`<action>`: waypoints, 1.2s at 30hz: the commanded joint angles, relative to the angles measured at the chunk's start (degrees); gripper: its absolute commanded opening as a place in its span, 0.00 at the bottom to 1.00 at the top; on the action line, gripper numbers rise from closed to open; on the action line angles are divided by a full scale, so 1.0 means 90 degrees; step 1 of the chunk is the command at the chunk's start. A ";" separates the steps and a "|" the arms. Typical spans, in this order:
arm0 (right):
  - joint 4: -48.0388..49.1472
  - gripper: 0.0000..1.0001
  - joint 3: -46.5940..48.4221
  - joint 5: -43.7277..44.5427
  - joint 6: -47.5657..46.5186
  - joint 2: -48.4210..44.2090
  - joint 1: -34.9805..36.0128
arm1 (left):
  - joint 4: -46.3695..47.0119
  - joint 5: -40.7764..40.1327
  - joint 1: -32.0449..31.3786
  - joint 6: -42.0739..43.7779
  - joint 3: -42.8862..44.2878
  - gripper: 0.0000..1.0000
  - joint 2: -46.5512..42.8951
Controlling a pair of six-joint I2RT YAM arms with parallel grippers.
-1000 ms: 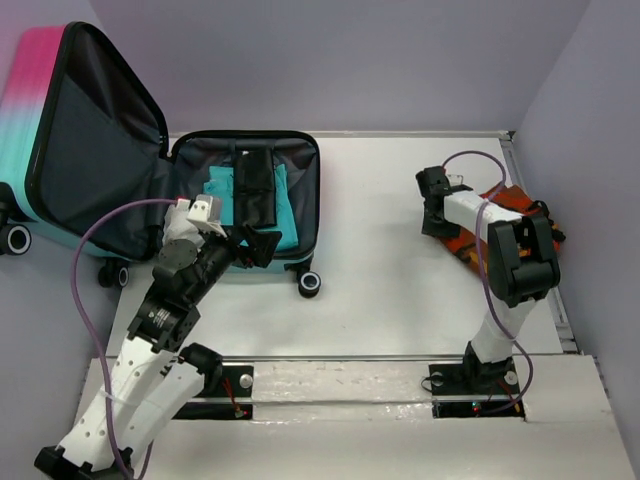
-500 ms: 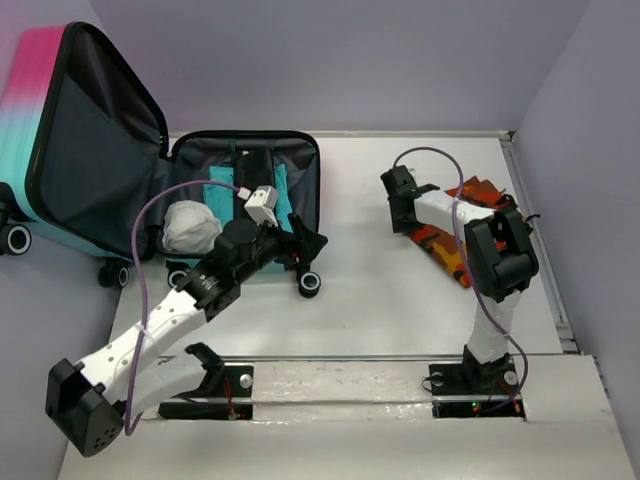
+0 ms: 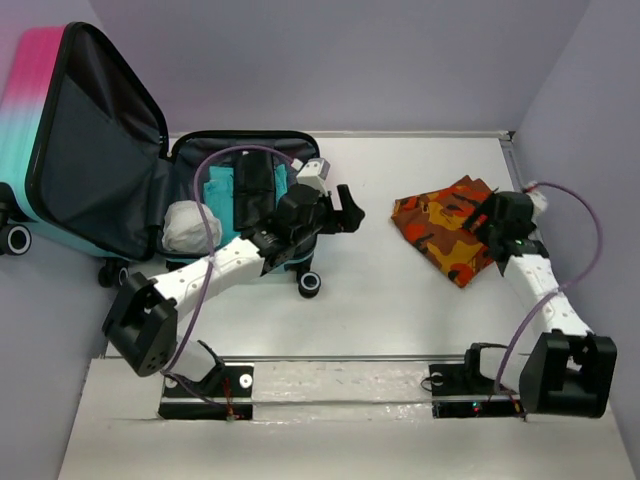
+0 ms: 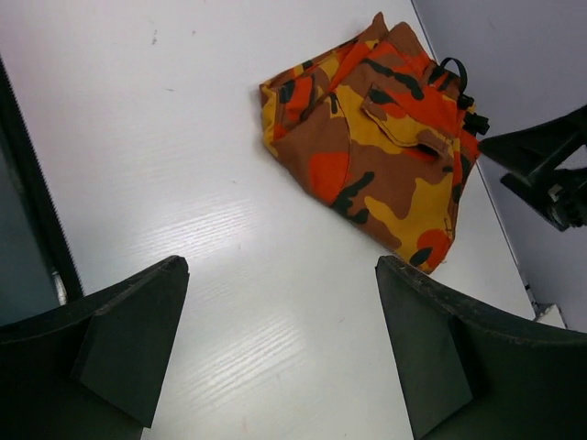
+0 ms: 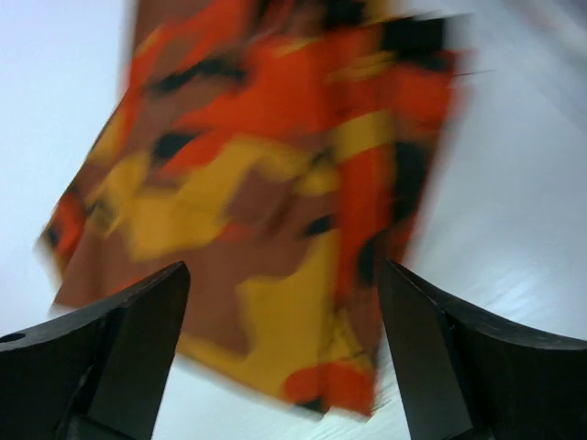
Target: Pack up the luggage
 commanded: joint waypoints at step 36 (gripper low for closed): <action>0.3551 0.07 -0.1103 -0.4344 0.1554 0.3146 -0.3424 | -0.1197 -0.0308 -0.0591 0.1395 0.4231 0.96 0.3711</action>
